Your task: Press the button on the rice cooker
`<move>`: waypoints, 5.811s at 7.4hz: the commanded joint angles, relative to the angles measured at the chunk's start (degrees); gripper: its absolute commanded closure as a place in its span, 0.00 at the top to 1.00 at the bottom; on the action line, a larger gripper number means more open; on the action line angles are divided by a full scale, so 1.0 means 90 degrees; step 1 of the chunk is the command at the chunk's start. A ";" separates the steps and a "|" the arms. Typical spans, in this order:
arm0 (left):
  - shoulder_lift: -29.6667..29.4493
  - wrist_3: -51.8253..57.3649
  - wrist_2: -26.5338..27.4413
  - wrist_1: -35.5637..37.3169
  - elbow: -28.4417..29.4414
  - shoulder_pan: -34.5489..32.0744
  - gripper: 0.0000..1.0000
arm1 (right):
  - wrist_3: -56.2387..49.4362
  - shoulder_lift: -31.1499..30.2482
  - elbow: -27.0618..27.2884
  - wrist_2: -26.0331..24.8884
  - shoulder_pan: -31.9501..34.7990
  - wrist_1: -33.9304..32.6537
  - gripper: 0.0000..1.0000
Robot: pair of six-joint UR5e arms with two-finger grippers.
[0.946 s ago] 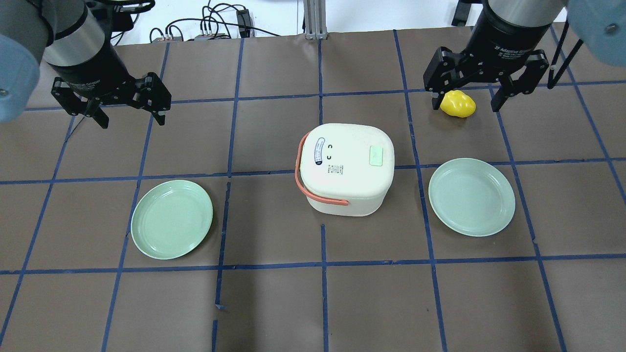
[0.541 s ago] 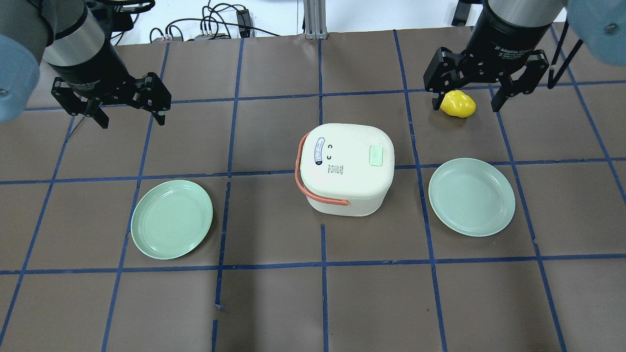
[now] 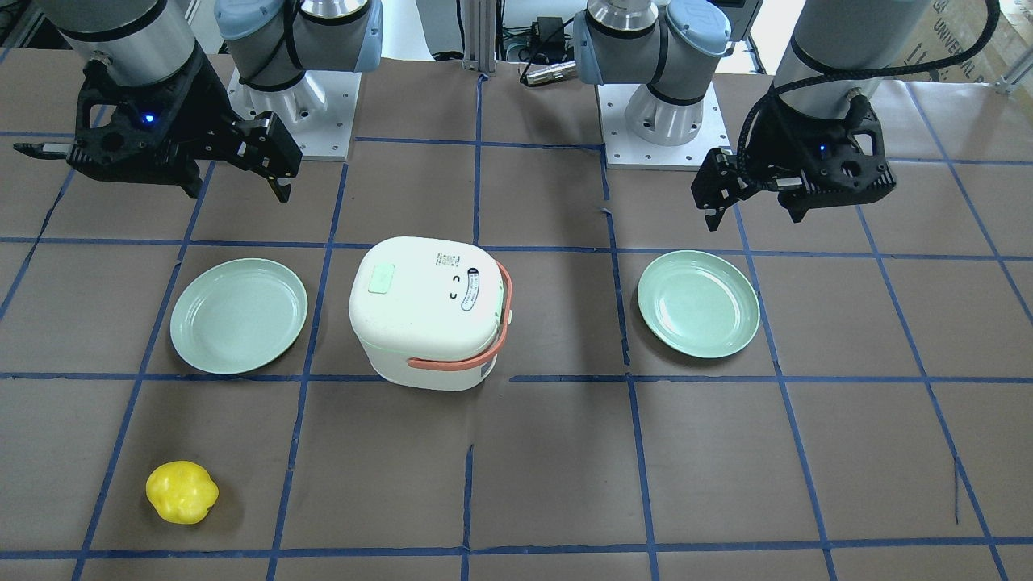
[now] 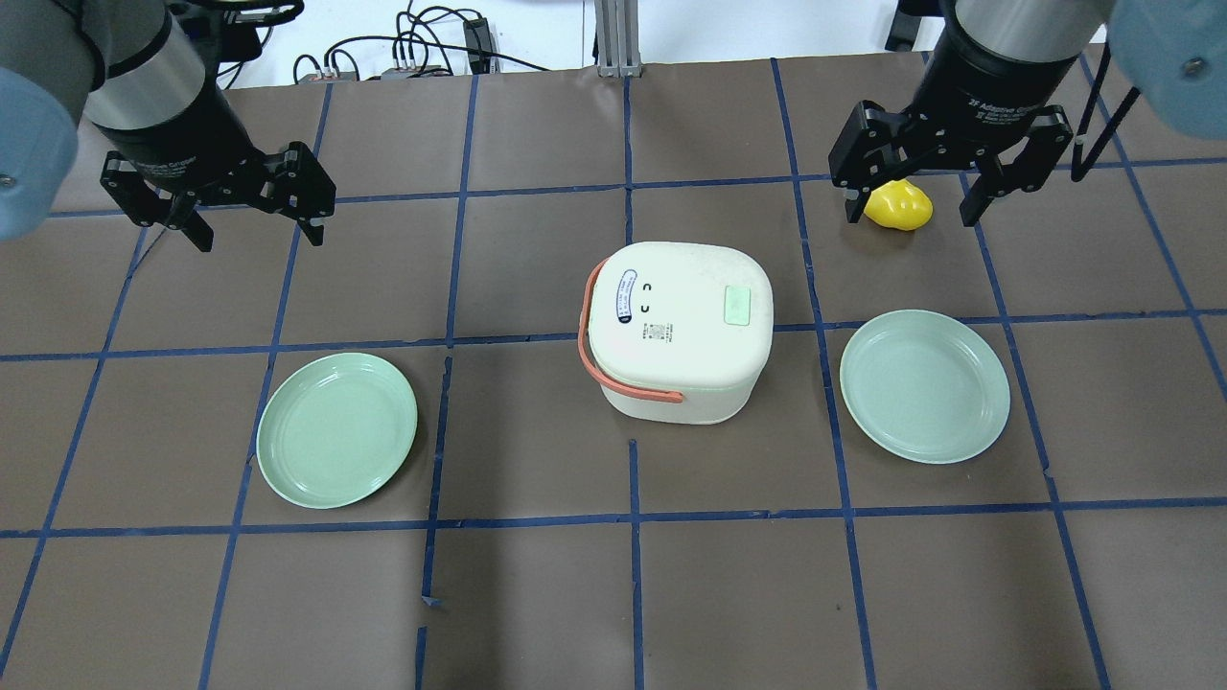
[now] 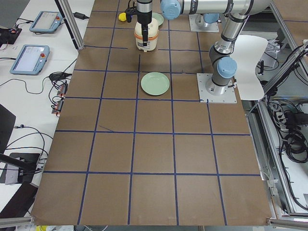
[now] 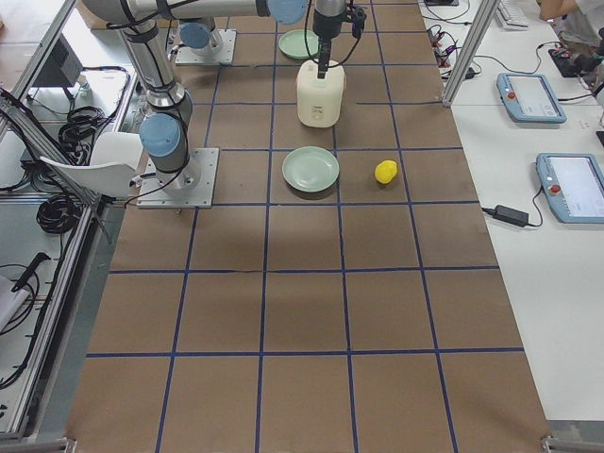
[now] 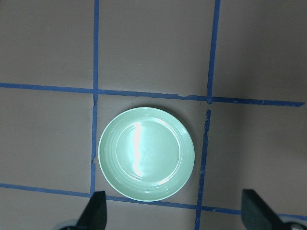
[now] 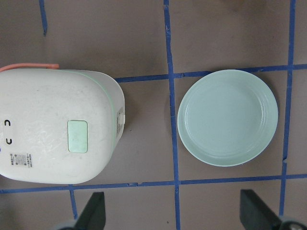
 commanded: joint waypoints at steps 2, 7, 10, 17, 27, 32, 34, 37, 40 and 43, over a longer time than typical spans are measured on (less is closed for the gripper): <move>0.0000 0.0000 0.0000 0.0000 0.0000 0.0000 1.00 | 0.0274 -0.0005 0.0004 0.0043 0.0001 -0.0087 1.00; 0.0000 0.0000 0.0000 0.0000 0.0000 0.0000 1.00 | 0.0285 0.0073 0.0003 0.0033 0.0010 -0.0185 1.00; 0.0000 0.0000 0.0000 0.0000 0.0000 0.0000 1.00 | 0.0295 0.0123 -0.0055 -0.0006 0.0030 -0.0195 0.68; 0.0000 0.0000 0.0000 0.0000 0.0000 0.0000 1.00 | 0.1034 0.0268 -0.0300 0.0454 0.0682 -0.0379 0.13; 0.0000 0.0000 0.0000 0.0000 0.0000 0.0000 1.00 | 0.2297 0.0485 0.1202 -0.0211 0.1690 -0.1728 0.03; 0.0000 0.0000 0.0000 0.0000 0.0000 0.0000 1.00 | 0.2326 0.0533 0.1556 -0.0172 0.1671 -0.2226 0.04; 0.0000 0.0000 0.0000 0.0000 0.0000 0.0000 1.00 | 0.2297 0.0620 0.1585 -0.0054 0.1661 -0.2517 0.04; 0.0000 0.0000 0.0000 0.0000 0.0000 0.0000 1.00 | 0.2258 0.0630 0.1585 -0.0064 0.1592 -0.2529 0.04; 0.0000 0.0000 0.0000 0.0000 0.0000 0.0000 1.00 | 0.2229 0.0669 0.1614 -0.0074 0.1573 -0.2529 0.04; 0.0000 0.0000 0.0000 0.0000 0.0000 0.0000 1.00 | 0.2228 0.0689 0.1654 -0.0064 0.1553 -0.2549 0.04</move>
